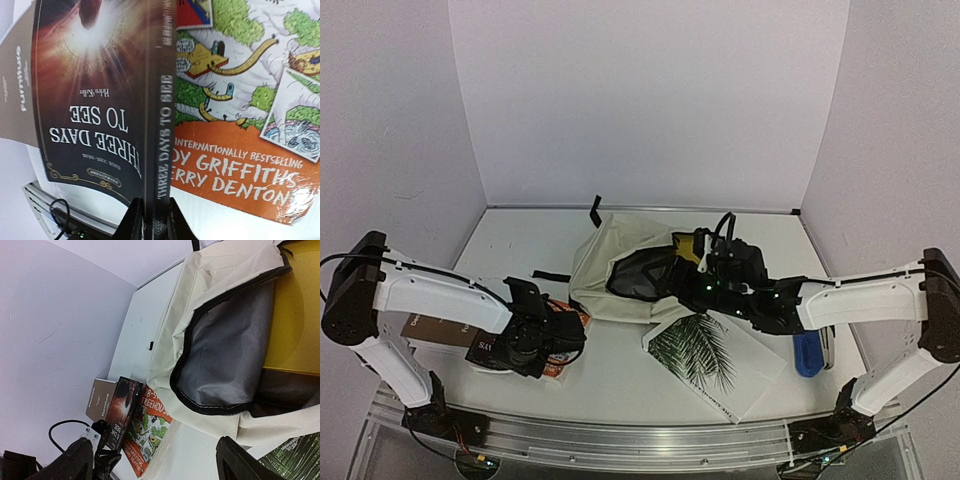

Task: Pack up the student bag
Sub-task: Pick up the book from the center of the board.

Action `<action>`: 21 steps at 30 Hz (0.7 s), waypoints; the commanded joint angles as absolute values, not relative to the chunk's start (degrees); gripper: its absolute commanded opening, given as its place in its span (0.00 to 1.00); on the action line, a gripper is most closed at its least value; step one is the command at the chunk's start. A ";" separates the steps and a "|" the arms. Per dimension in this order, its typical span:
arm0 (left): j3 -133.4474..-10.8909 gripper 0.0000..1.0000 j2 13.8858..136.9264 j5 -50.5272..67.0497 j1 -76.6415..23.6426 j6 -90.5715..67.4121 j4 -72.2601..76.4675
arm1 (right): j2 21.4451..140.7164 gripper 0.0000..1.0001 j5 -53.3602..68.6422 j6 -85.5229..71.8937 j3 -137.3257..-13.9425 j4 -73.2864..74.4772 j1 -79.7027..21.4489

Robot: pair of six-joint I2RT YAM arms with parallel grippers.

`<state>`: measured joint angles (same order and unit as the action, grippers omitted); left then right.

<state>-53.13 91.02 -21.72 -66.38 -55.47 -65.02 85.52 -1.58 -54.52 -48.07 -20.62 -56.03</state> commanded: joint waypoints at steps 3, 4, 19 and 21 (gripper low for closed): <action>-59.82 0.04 88.47 -26.45 -66.73 -56.41 -71.26 | 82.74 0.84 -2.79 -54.44 -48.91 -20.38 -55.65; -60.83 0.02 87.14 -26.87 -66.74 -56.52 -71.77 | 82.83 0.84 -2.67 -54.50 -49.12 -20.32 -55.66; -62.73 0.00 74.80 -20.61 -66.68 -42.41 -52.46 | 90.31 0.92 6.97 -59.10 -57.17 -21.03 -55.76; -63.00 0.00 75.19 -19.57 -66.69 -40.99 -50.41 | 92.07 0.92 8.49 -60.11 -58.95 -21.70 -55.81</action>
<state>-60.93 75.81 -20.78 -66.44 -45.39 -59.02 89.24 4.48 -57.64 -54.32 -19.64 -55.90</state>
